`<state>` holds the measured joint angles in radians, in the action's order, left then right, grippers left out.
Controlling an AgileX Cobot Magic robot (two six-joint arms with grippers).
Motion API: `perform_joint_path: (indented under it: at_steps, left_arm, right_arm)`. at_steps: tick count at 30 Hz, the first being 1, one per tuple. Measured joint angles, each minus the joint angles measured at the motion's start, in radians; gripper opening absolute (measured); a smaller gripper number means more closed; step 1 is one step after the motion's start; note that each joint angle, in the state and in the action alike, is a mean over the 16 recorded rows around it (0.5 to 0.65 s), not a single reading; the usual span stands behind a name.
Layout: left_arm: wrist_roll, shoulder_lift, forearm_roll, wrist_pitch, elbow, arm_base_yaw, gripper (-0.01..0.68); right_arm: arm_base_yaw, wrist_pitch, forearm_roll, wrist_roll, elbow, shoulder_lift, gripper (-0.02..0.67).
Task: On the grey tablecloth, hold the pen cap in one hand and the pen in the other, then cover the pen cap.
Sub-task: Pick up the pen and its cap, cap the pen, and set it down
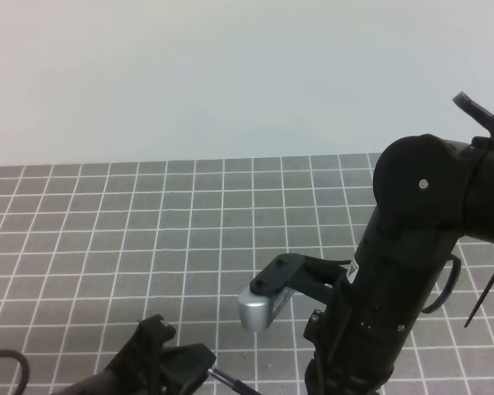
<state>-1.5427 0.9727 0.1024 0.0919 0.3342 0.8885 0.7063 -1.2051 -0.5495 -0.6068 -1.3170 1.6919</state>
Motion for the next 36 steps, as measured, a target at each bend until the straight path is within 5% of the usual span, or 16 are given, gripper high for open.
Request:
perform_joint_path:
  at_steps: [17,31,36]
  left_arm:
    - [0.007,0.000,0.282,0.114,0.000,0.010,0.349]
    - [-0.155,0.000,1.129,0.522,0.025,0.010,0.060]
    - [-0.194,0.000,1.404,0.602,0.061,0.010,0.010]
  right_arm:
    - [-0.009,0.004,0.102,0.055,-0.008,0.004,0.061]
    - [-0.172,0.194,0.092,0.230,-0.008,0.055,0.061]
    - [-0.226,0.311,0.033,0.297,-0.008,0.114,0.061]
